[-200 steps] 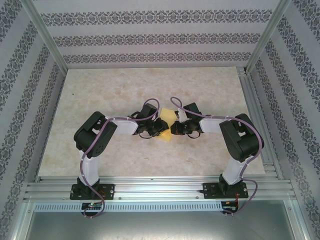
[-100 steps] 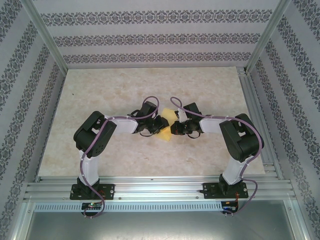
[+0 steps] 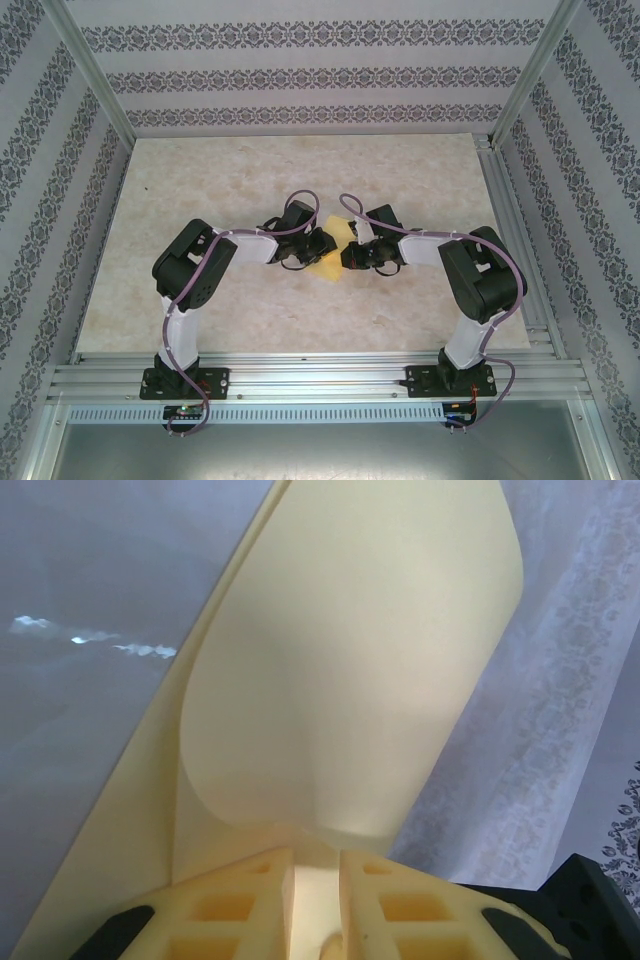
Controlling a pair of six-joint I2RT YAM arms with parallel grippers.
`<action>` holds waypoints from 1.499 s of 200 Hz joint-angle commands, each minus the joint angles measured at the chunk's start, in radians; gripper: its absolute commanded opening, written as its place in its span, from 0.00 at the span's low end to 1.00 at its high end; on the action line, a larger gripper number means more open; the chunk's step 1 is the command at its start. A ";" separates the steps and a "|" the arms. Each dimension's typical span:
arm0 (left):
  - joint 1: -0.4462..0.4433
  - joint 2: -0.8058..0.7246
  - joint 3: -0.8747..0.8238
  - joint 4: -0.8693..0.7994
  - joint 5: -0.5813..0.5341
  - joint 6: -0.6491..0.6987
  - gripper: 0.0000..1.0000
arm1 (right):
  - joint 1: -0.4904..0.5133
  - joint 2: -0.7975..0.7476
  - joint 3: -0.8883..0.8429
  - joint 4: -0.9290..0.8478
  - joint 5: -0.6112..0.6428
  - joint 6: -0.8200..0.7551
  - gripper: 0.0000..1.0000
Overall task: Fold a paper plane with a square sheet of paper (pick it up from the middle)
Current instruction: Fold the triangle a second time at the center of the table.
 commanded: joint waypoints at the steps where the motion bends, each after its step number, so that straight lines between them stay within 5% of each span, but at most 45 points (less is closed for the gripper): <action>1: 0.031 0.038 0.013 -0.025 -0.038 0.037 0.22 | -0.010 0.024 0.009 -0.046 0.058 -0.022 0.08; 81: 0.029 0.045 -0.028 -0.007 -0.030 0.018 0.20 | -0.019 -0.165 0.020 -0.060 0.065 0.080 0.26; 183: 0.029 0.054 -0.017 -0.008 -0.024 0.011 0.20 | 0.070 -0.173 -0.160 0.283 -0.072 0.433 0.04; 300: 0.029 0.059 -0.011 -0.016 -0.019 0.011 0.19 | 0.107 -0.072 -0.111 0.199 -0.031 0.424 0.03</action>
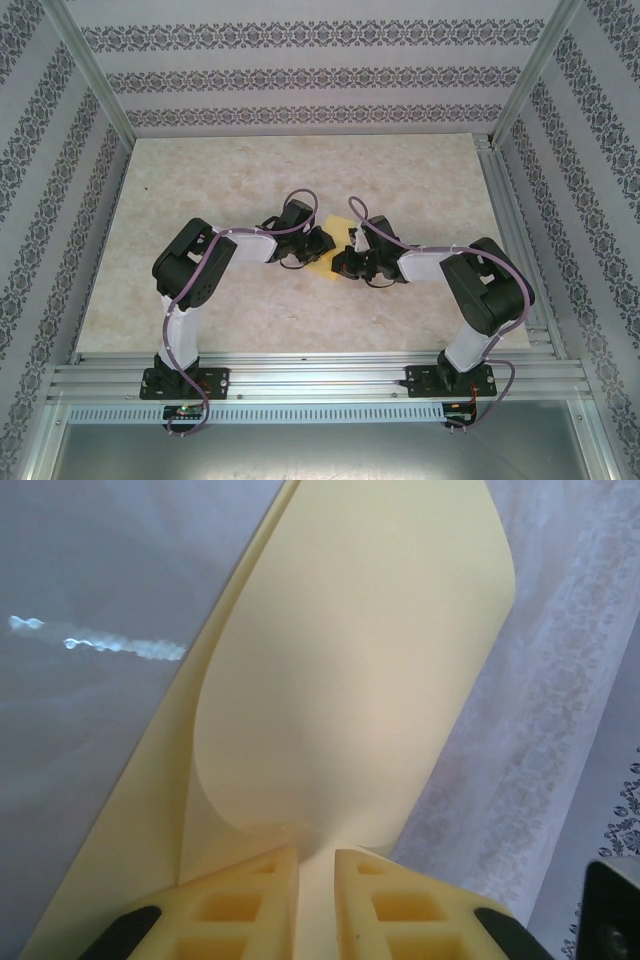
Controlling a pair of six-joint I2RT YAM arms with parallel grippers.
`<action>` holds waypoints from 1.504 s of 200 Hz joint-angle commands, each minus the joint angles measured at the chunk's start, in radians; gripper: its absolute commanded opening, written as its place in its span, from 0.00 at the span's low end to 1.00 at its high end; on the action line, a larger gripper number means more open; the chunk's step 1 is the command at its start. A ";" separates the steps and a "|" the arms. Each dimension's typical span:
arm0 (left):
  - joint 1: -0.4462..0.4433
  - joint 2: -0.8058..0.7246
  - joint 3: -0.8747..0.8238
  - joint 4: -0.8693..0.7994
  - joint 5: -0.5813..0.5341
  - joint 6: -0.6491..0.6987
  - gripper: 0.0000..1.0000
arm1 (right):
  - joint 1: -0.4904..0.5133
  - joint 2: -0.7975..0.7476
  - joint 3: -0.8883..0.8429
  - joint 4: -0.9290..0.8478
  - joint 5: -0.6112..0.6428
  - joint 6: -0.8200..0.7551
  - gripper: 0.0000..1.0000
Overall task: Fold a paper plane with a square sheet of paper (pick it up from the middle)
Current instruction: Fold the triangle a second time at the center of the table.
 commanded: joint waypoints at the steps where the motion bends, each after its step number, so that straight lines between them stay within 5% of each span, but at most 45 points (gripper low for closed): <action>1: 0.018 0.053 -0.008 -0.025 -0.027 0.009 0.19 | 0.013 0.010 0.036 -0.037 0.016 -0.020 0.03; 70: 0.018 0.056 -0.002 -0.031 -0.025 0.012 0.19 | 0.012 -0.003 0.089 -0.193 0.090 -0.118 0.04; 120: 0.018 0.059 0.003 -0.034 -0.025 0.010 0.19 | 0.037 -0.077 0.080 -0.125 0.049 -0.053 0.04; 301: 0.018 0.065 0.006 -0.036 -0.015 0.008 0.20 | 0.021 0.053 0.034 -0.097 0.118 -0.045 0.03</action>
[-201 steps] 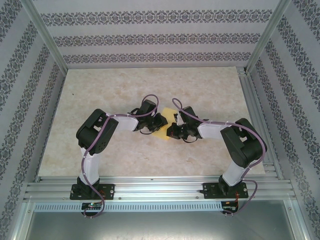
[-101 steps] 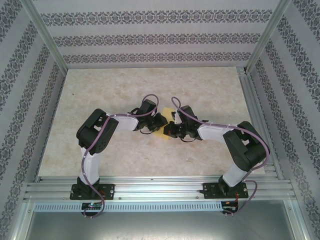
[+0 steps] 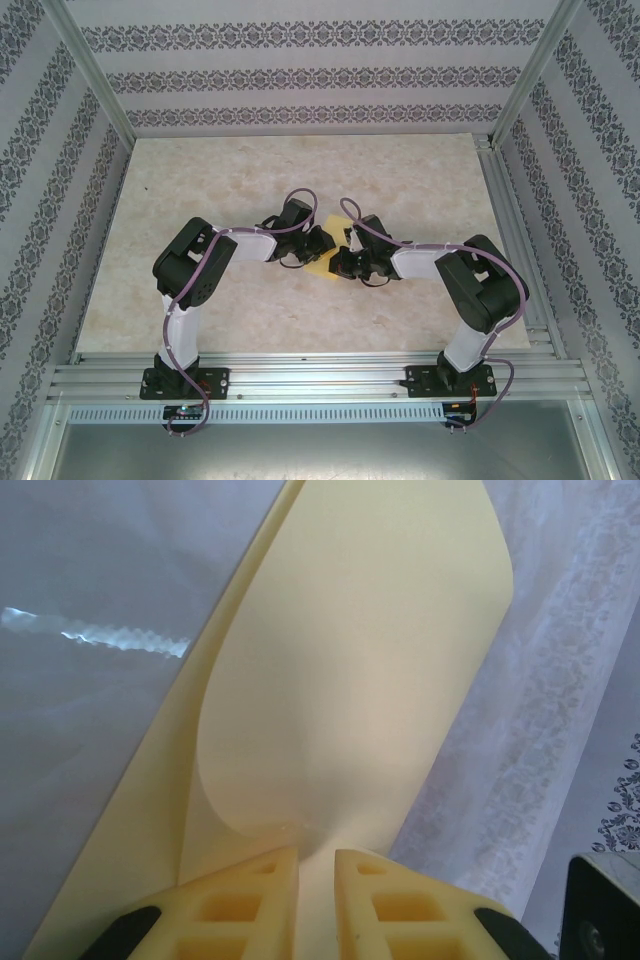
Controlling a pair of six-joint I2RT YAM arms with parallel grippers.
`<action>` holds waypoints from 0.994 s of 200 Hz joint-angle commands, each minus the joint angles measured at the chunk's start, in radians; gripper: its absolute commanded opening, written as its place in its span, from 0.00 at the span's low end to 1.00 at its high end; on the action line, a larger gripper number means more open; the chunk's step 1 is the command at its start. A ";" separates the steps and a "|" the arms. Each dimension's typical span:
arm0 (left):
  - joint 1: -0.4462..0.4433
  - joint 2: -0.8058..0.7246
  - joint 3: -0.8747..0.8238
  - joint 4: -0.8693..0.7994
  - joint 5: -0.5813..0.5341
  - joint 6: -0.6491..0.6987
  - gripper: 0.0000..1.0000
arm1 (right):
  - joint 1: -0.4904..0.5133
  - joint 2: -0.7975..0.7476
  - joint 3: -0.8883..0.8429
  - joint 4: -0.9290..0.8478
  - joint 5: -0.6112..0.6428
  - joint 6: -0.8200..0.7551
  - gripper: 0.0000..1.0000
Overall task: Fold a paper plane with a square sheet of paper (pick it up from the middle)
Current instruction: Fold the triangle a second time at the center of the table.
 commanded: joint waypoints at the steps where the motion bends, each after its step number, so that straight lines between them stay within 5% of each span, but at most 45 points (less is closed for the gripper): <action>1: 0.012 0.058 -0.001 -0.036 -0.037 0.007 0.19 | -0.010 0.026 -0.027 -0.007 0.028 -0.022 0.03; 199: 0.012 0.073 0.014 -0.052 -0.035 0.004 0.19 | 0.009 -0.024 -0.023 -0.296 0.014 -0.225 0.03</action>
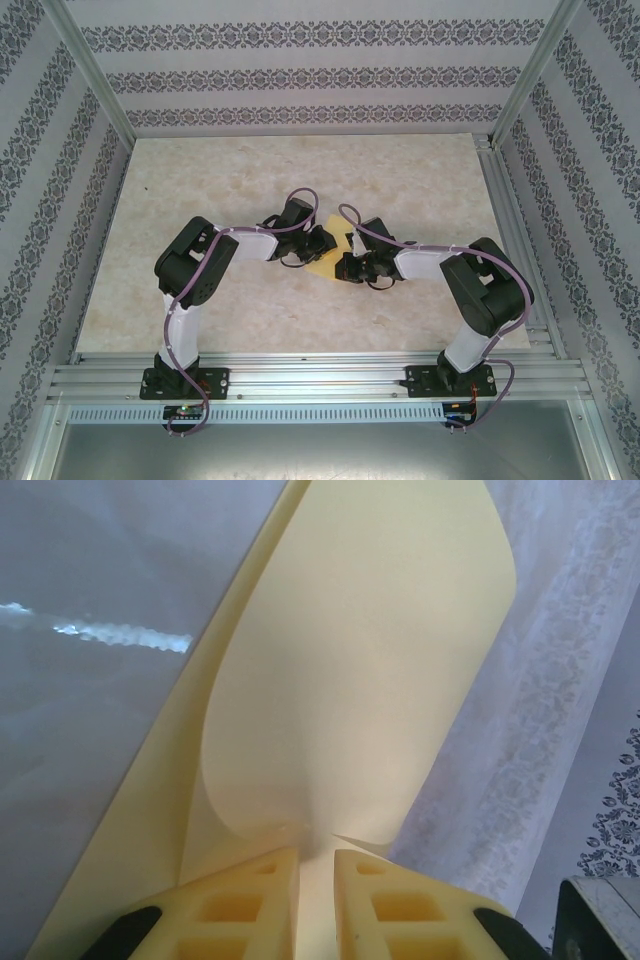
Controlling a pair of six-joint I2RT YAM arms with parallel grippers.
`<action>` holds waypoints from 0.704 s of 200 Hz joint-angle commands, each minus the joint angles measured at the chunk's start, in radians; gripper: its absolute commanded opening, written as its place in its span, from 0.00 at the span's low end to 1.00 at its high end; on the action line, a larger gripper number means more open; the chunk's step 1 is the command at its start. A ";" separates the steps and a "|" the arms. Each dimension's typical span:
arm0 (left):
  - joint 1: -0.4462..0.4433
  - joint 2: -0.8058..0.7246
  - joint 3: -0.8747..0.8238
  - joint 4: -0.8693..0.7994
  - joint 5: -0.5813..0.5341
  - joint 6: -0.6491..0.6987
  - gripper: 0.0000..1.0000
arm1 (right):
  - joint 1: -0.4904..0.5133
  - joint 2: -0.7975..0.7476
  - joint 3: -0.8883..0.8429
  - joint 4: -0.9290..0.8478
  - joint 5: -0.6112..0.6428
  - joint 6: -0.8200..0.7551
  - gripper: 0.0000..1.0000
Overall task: Fold a paper plane with a square sheet of paper (pick it up from the middle)
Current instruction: Fold the triangle a second time at the center of the table.
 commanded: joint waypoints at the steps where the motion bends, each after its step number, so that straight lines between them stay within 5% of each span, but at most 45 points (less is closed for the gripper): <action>1: 0.012 0.059 -0.004 -0.049 -0.050 0.006 0.19 | 0.015 0.006 -0.010 -0.184 -0.005 -0.063 0.03; 71: 0.011 0.060 -0.002 -0.054 -0.047 0.010 0.19 | 0.033 -0.064 0.050 -0.278 0.016 -0.088 0.04; 141: 0.011 0.057 -0.004 -0.054 -0.043 0.011 0.19 | 0.022 -0.130 0.051 -0.075 -0.002 0.072 0.04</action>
